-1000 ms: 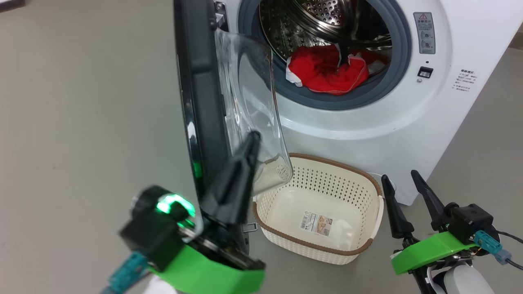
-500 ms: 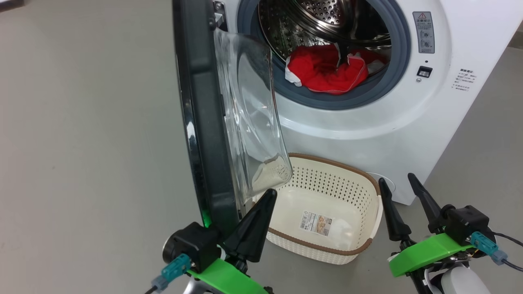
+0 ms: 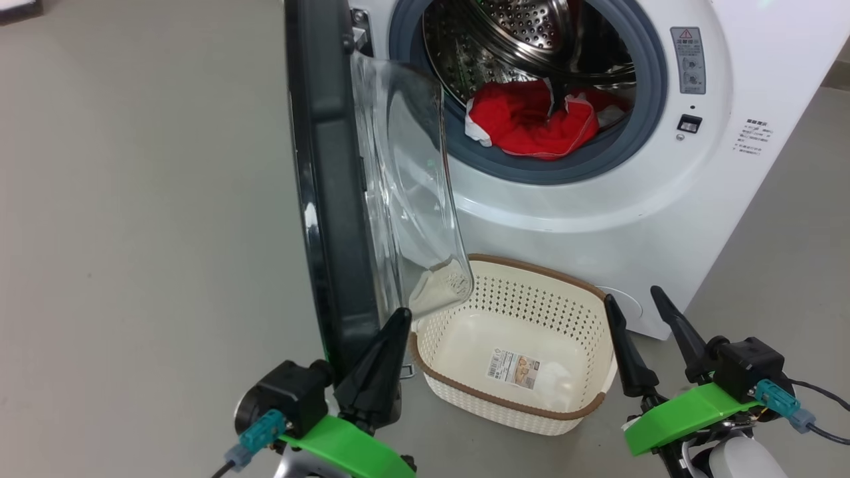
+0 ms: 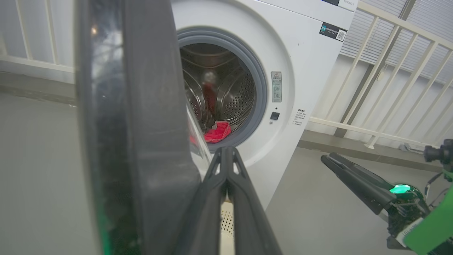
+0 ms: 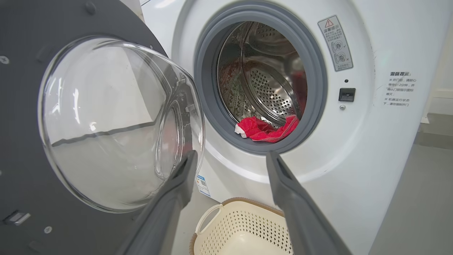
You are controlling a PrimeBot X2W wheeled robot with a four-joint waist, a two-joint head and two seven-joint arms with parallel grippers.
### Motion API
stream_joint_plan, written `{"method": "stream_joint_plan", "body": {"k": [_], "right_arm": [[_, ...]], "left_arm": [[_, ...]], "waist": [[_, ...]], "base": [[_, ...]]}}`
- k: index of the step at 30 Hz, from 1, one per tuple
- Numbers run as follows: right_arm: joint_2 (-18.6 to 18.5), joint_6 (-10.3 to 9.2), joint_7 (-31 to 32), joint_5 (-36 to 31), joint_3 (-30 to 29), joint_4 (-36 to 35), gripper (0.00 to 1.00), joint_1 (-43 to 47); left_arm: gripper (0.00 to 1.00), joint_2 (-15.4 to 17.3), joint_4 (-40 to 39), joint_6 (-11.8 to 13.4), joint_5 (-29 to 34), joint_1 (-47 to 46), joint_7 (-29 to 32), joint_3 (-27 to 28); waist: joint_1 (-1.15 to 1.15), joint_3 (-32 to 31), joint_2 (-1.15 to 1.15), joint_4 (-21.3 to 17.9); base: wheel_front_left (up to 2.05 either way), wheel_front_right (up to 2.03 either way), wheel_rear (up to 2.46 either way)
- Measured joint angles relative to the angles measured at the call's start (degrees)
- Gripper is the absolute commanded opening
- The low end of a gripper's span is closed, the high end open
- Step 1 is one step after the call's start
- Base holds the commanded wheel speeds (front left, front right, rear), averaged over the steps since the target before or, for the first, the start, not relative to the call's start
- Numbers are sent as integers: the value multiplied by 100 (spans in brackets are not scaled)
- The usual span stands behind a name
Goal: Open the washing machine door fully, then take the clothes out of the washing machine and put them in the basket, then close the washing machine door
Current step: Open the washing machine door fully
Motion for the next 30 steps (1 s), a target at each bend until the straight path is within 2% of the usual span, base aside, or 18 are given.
{"method": "stream_joint_plan", "body": {"k": [11, 30], "right_arm": [[0, 0, 0, -1, 12, -20, 100, 3], [-24, 0, 0, -307, 15, 1, 100, -8]], "left_arm": [[0, 187, -163, 135, -65, 199, -3, 265], [0, 631, -46, 656, -390, 199, -261, 1395]], "waist": [[0, 111, 0, 147], [0, 483, 0, 232]], "base": [[0, 0, 0], [0, 0, 0]]}}
